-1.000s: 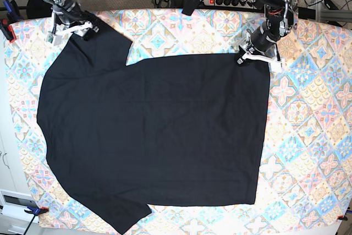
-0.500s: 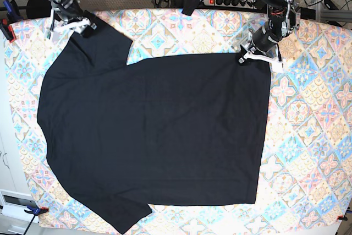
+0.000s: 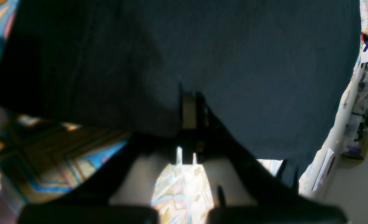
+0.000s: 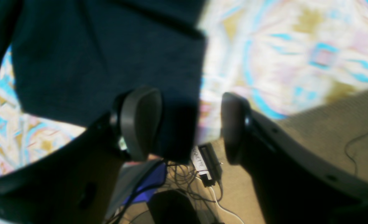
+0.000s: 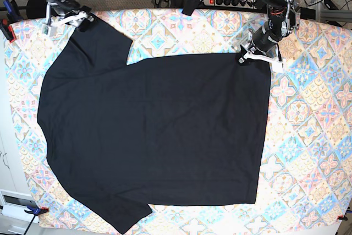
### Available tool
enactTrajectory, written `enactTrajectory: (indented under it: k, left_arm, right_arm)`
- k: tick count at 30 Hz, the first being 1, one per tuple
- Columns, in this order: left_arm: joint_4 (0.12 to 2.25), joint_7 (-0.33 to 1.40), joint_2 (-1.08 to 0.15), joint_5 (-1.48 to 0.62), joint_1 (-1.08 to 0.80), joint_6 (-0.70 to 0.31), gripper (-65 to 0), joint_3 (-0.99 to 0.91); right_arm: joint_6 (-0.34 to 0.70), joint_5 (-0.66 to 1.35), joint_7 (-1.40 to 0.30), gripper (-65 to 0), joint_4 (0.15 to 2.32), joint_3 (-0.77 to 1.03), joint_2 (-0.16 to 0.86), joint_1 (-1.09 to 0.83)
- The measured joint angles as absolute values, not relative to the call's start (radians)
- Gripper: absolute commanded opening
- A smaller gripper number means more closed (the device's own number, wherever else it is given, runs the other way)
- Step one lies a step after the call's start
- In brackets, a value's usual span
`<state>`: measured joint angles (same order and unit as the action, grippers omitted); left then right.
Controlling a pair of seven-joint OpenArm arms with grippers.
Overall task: Fold the T-shirt properly
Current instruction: 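Lift the shoulder corners with both grippers and pull them apart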
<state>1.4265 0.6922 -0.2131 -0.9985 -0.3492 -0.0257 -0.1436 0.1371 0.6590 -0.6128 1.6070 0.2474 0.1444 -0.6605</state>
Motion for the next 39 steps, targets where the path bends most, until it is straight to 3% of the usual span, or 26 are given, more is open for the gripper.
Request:
enactTrajectory:
  k: [8, 10, 15, 17, 30, 36, 39]
  left_arm:
    - [1.427, 0.691, -0.213, -0.998, -0.352, -0.026, -65.0, -0.144]
    - [1.427, 0.691, -0.213, -0.999, -0.355, -0.027, -65.0, -0.144]
    - [1.428, 0.685, -0.213, -1.0, -0.363, -0.03, -65.0, -0.146]
    - [1.428, 0.688, -0.213, -1.0, -0.363, -0.03, -65.0, -0.146]
    - [1.457, 0.673, -0.25, -1.024, -0.452, -0.051, -65.0, -0.142]
    - [1.642, 0.697, -0.289, -0.963, -0.607, 0.007, -65.0, -0.148]
    - [1.688, 0.707, -0.288, -0.958, -0.645, 0.011, -65.0, -0.148]
  right_arm:
    - [0.13, 0.655, -0.59, -32.2, 1.613, 0.186, 0.15, -0.657]
    - [0.128, 0.654, -0.59, -37.4, 1.613, 0.185, 0.15, -0.657]
    - [0.153, 0.675, -0.628, -59.2, 1.608, 0.178, 0.14, -0.656]
    - [0.153, 0.683, -0.629, -65.0, 1.607, 0.176, 0.136, -0.657]
    - [0.154, 0.67, -0.674, -65.0, 1.71, 0.302, 0.136, -0.815]
    - [0.292, 0.667, -0.675, -65.0, 1.742, 0.301, 0.136, -0.892]
    - [0.311, 0.667, -0.681, -65.0, 1.742, 0.301, 0.134, -0.924]
